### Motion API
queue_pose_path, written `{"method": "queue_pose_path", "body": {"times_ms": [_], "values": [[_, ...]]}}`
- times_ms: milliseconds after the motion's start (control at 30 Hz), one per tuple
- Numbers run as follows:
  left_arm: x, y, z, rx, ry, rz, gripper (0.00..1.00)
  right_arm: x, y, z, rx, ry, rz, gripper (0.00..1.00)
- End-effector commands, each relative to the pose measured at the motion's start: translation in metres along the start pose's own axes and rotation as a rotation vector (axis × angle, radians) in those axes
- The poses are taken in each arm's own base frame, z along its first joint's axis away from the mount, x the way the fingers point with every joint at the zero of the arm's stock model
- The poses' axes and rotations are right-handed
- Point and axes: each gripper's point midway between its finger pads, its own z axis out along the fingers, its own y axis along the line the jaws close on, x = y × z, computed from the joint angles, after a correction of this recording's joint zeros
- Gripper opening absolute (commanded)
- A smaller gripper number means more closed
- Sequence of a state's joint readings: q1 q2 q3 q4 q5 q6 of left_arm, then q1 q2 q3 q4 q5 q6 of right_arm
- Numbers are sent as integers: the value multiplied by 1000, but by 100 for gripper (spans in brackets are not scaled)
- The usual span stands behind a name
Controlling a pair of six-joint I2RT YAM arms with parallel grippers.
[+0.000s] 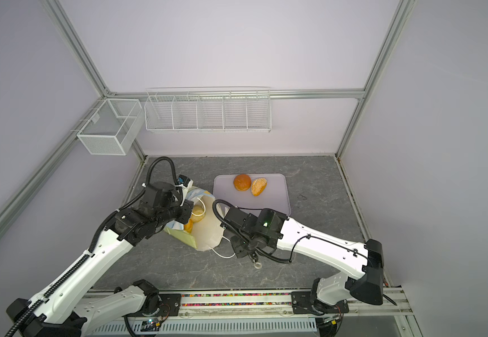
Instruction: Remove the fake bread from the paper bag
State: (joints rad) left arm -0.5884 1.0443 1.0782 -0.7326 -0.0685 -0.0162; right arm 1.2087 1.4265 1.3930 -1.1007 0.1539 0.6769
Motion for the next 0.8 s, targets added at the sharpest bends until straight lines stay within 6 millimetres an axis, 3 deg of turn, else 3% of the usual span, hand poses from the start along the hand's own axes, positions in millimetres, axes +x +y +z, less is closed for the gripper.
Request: {"method": "queue_pose_path", "body": {"times_ms": [0, 100, 233, 433, 767], "values": [[-6, -6, -4, 42, -44, 44, 0, -1, 25, 9, -51, -34, 38, 8], [-2, -8, -2, 53, -37, 68, 0, -2, 48, 21, -100, -35, 18, 8], [-1, -11, -4, 73, -59, 63, 0, -2, 64, 38, -118, -7, -5, 8], [-3, -17, -12, 112, -99, 42, 0, -2, 81, 43, -171, 1, -31, 8], [2, -28, -17, 183, -110, -36, 0, -16, 98, 61, -271, 28, 83, 20]]}}
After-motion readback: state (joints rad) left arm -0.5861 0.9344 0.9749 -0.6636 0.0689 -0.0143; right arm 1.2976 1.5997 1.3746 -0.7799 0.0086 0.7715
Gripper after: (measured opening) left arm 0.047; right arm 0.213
